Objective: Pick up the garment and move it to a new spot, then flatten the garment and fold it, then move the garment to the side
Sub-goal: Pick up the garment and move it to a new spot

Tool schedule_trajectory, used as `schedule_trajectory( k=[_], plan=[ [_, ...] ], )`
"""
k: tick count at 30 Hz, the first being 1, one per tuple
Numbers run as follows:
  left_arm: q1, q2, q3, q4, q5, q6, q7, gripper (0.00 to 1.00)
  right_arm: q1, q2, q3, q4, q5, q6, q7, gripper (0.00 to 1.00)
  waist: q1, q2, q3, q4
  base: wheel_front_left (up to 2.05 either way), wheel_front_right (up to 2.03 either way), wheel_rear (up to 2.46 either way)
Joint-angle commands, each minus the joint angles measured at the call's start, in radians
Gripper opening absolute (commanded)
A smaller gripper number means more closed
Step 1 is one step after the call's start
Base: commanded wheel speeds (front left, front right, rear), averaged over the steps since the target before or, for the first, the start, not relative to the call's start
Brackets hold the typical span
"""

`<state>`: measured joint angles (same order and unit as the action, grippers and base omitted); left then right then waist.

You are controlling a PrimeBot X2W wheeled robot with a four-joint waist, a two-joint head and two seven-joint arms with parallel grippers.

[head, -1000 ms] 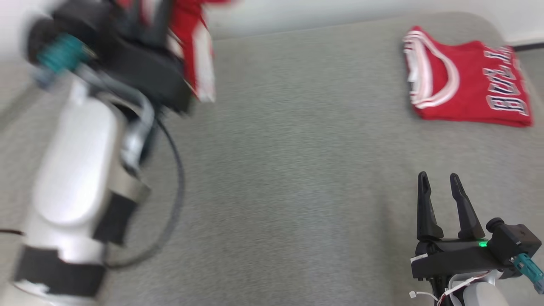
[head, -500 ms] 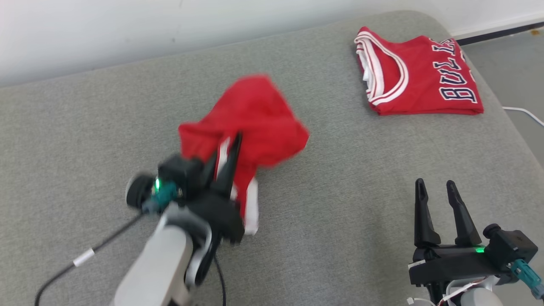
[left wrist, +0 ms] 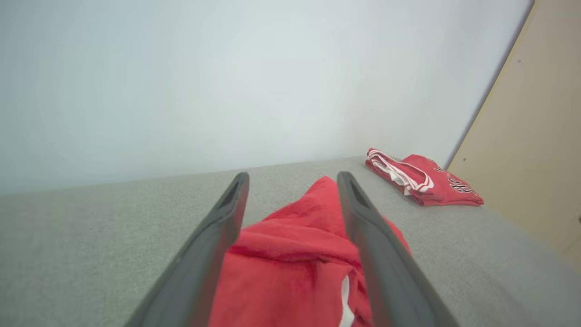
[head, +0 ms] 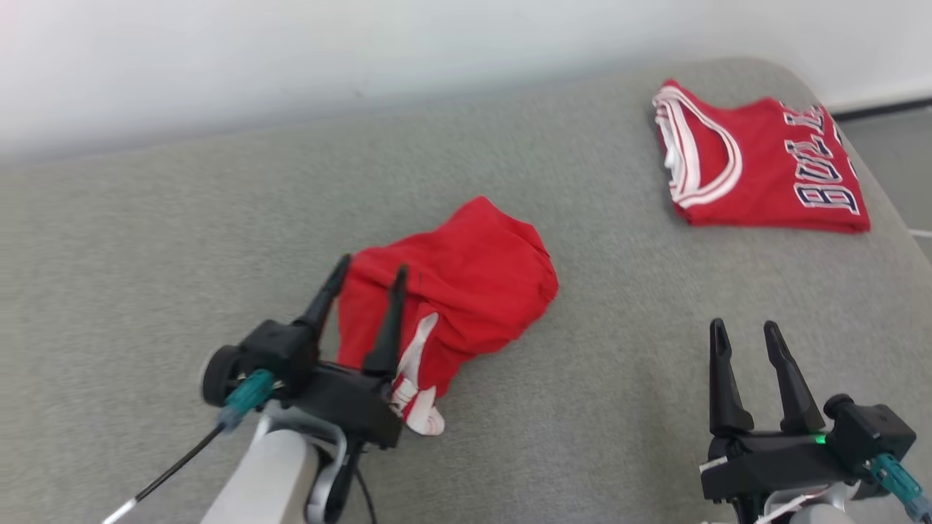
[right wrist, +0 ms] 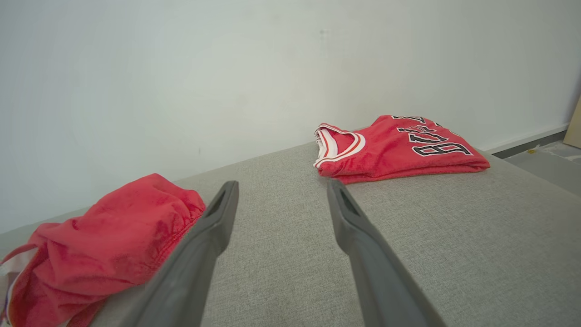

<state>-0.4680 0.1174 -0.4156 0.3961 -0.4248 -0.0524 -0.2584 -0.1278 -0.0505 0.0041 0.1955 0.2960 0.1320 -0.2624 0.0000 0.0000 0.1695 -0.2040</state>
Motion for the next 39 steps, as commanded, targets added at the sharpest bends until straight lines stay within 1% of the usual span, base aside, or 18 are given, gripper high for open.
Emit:
schedule_trajectory(
  k=[1, 5, 10, 14, 17, 23, 29, 39],
  plan=[
    [0.035, 0.011, 0.018, -0.020, 0.009, 0.008, -0.006, 1.00, 0.015, 0.000, -0.006, 0.001, -0.010, -0.003, -0.002, 1.00, 0.0000, 0.0000, -0.057, 0.054, 0.00, 0.00, 0.00],
    [0.099, 0.036, 0.092, -0.117, 0.038, 0.028, -0.006, 1.00, 0.039, 0.000, -0.017, -0.006, -0.025, -0.003, -0.002, 1.00, 0.0000, 0.0000, -0.097, 0.096, 0.00, 0.00, 0.00],
    [0.205, 0.068, 0.187, -0.204, 0.060, 0.044, -0.007, 1.00, 0.069, -0.005, -0.028, -0.015, -0.035, -0.003, 0.000, 1.00, 0.0000, 0.0000, -0.134, 0.144, 0.00, 0.00, 0.00],
    [0.298, 0.082, 0.260, -0.249, 0.074, 0.060, -0.007, 1.00, 0.087, -0.010, -0.035, -0.024, -0.039, -0.003, 0.005, 1.00, 0.0000, 0.0000, -0.154, 0.173, 0.00, 0.00, 0.00],
    [0.361, 0.088, 0.297, -0.265, 0.087, 0.065, -0.007, 1.00, 0.099, -0.011, -0.040, -0.032, -0.039, -0.003, 0.010, 1.00, 0.0000, 0.0000, -0.165, 0.190, 0.00, 0.00, 0.00],
    [0.453, 0.068, 0.346, -0.282, 0.091, 0.065, -0.007, 1.00, 0.122, -0.008, -0.044, -0.043, -0.031, -0.003, 0.013, 1.00, 0.0000, 0.0000, -0.174, 0.214, 0.00, 0.00, 0.00],
    [0.513, 0.043, 0.372, -0.284, 0.109, 0.064, -0.007, 1.00, 0.149, -0.005, -0.036, -0.047, -0.027, -0.003, 0.021, 1.00, 0.0000, 0.0000, -0.175, 0.223, 0.00, 0.00, 0.00],
    [0.550, 0.014, 0.415, -0.276, 0.129, 0.037, -0.007, 1.00, 0.190, -0.008, -0.044, -0.054, -0.031, -0.003, 0.030, 1.00, 0.0000, 0.0000, -0.177, 0.231, 0.00, 0.00, 0.00]
  ],
)
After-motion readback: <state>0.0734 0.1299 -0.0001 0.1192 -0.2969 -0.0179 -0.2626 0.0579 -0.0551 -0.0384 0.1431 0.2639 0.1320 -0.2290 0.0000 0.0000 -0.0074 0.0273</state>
